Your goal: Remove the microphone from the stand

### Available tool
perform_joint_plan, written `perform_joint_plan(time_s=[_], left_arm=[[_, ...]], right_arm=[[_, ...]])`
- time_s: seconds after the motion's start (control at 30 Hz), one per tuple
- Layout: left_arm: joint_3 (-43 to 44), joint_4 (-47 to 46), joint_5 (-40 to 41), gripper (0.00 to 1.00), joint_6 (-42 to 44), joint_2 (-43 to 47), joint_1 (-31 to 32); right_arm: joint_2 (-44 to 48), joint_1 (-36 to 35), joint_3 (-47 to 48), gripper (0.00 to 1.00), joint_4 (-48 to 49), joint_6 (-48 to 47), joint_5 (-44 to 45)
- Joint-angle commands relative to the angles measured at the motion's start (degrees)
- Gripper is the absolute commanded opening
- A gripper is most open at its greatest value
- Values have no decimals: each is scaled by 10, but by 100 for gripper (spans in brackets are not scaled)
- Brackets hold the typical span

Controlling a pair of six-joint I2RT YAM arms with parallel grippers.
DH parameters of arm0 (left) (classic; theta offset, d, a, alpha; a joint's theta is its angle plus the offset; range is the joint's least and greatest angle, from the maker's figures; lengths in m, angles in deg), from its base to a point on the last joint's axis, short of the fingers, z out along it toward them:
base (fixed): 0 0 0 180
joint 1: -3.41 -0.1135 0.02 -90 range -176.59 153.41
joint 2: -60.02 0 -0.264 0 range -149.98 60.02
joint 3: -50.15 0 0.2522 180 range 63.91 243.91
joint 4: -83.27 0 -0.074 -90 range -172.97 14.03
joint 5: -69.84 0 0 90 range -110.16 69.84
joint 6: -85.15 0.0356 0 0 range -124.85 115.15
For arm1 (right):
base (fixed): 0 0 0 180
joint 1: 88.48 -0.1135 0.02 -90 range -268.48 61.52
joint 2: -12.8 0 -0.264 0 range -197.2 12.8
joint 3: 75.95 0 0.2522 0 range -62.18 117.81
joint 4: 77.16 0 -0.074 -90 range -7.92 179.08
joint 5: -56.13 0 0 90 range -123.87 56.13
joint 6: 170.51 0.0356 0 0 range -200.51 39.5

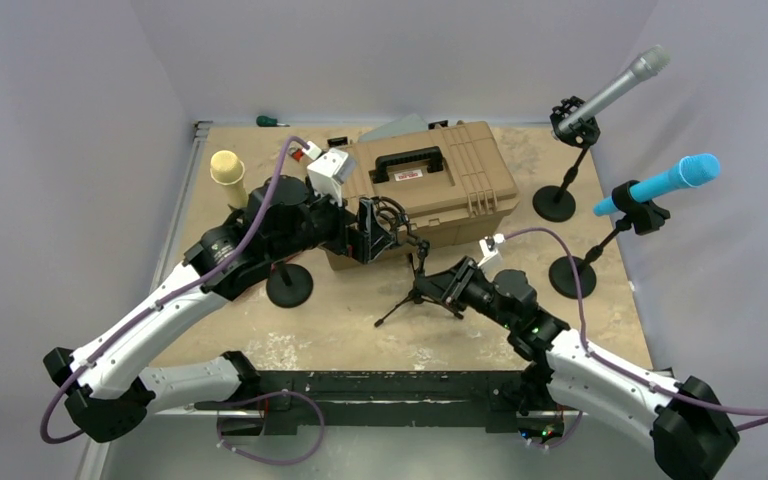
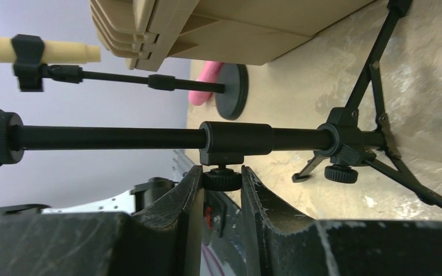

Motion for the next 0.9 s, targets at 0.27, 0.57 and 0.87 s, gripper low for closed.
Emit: perform_joint_plan(time_s=[0.27, 0.57, 0.87], left_arm=[[14, -3, 41, 99, 2, -2, 4], [11, -3, 43, 98, 3, 11, 3], [2, -19, 34, 99, 9, 31, 3]], right_arm=[[-70, -28, 186, 0, -313, -195, 188], [-148, -151, 257, 0, -409, -188, 359], [-243, -249, 323, 0, -512, -147, 495]])
